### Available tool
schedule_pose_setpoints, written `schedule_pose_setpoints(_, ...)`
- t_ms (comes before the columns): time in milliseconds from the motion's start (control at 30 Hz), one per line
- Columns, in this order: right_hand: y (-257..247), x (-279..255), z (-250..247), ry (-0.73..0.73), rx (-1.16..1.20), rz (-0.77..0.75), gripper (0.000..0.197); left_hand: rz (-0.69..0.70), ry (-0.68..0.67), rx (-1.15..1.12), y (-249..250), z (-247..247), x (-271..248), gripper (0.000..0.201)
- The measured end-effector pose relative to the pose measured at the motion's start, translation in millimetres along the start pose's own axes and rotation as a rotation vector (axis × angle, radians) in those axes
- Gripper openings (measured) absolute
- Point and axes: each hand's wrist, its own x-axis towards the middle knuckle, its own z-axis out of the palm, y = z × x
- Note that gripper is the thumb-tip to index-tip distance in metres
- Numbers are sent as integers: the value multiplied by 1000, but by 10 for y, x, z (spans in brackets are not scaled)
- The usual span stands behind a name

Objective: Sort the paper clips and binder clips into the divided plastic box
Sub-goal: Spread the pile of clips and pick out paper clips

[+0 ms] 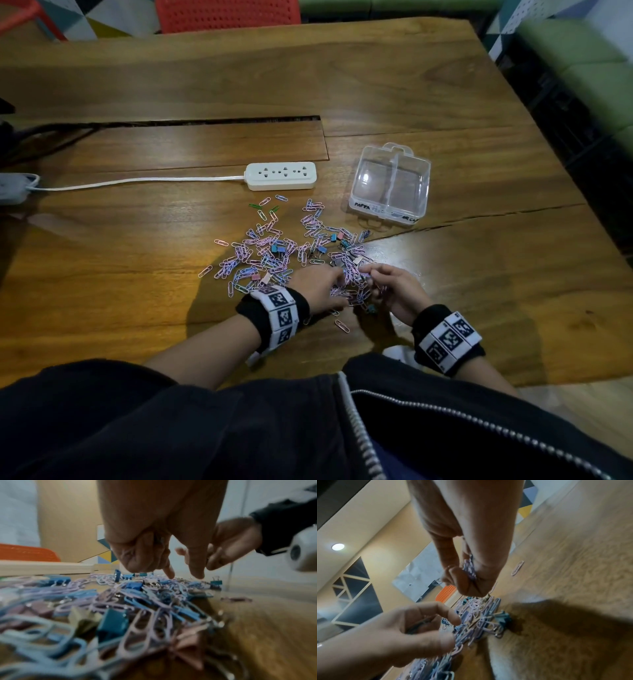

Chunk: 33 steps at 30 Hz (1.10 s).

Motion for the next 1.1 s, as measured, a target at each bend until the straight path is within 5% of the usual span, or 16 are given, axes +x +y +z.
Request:
schedule_pose_setpoints(167, -4, 8, 29, 29, 49, 46, 24, 79, -7, 147, 10, 61, 37, 31)
schedule_pose_setpoints(333, 111, 49, 98, 148, -517, -166, 36, 55, -8, 162, 5, 45, -10, 34)
schedule_pose_setpoints(467, 183, 52, 148, 90, -978, -276, 8, -55, -103, -278, -80, -76, -39, 21)
schedule_pose_setpoints(567, 192, 81, 160, 83, -1247, -295, 14, -144, -173, -654, -199, -178, -45, 24)
schedule_pose_setpoints(667, 167, 110, 202, 65, -1253, -227, 17, -297, -225, -1129, -268, -259, -46, 26)
schedule_pose_setpoints(767, 149, 115, 254, 25, -1256, -195, 21, -306, -231, -1471, -307, -270, -31, 20)
schedule_pose_setpoints(900, 161, 92, 285, -61, -1444, -223, 26, -336, -205, -1695, -270, -273, 44, 11)
schedule_pose_setpoints(1100, 111, 128, 251, -103, -1410, -157, 32, -409, -221, -1652, -150, -375, 283, 15)
